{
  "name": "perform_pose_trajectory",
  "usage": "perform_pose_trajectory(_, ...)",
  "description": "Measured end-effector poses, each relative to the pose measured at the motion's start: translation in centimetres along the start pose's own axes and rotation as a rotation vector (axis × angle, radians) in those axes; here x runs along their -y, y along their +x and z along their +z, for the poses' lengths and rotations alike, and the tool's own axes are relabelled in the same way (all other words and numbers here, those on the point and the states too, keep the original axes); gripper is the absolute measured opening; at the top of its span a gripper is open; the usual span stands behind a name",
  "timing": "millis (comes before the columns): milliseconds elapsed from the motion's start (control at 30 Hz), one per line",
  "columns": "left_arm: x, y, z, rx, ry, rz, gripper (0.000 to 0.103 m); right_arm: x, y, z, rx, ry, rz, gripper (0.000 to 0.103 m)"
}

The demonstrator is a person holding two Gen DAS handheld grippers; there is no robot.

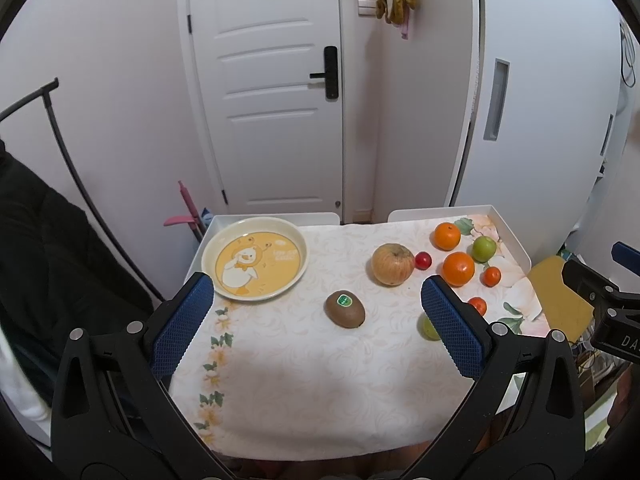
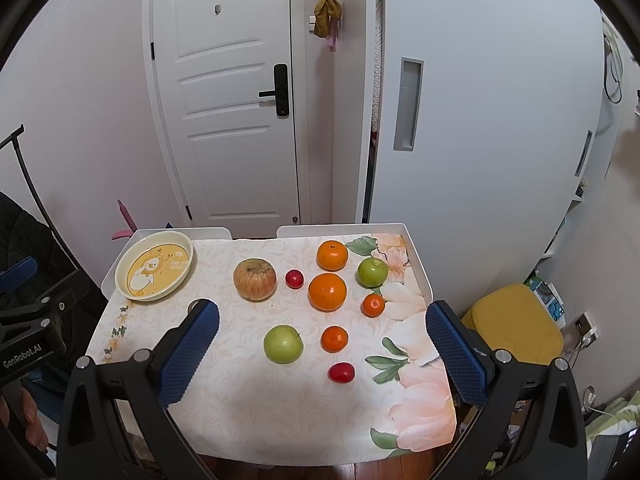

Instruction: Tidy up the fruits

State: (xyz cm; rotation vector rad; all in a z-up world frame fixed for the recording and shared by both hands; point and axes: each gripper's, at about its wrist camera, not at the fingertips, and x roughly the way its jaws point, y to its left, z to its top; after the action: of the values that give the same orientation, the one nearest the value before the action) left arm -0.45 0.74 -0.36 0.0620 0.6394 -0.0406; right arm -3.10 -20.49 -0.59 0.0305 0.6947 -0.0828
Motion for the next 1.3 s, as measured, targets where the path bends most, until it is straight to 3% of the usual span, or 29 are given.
perform_pose_trajectory(1300, 0.14, -0.07, 0.11, -0.004, 0.003, -0.002, 0.103, 0.2, 0.06, 0.02, -0.002, 0.002, 0.001, 0.103)
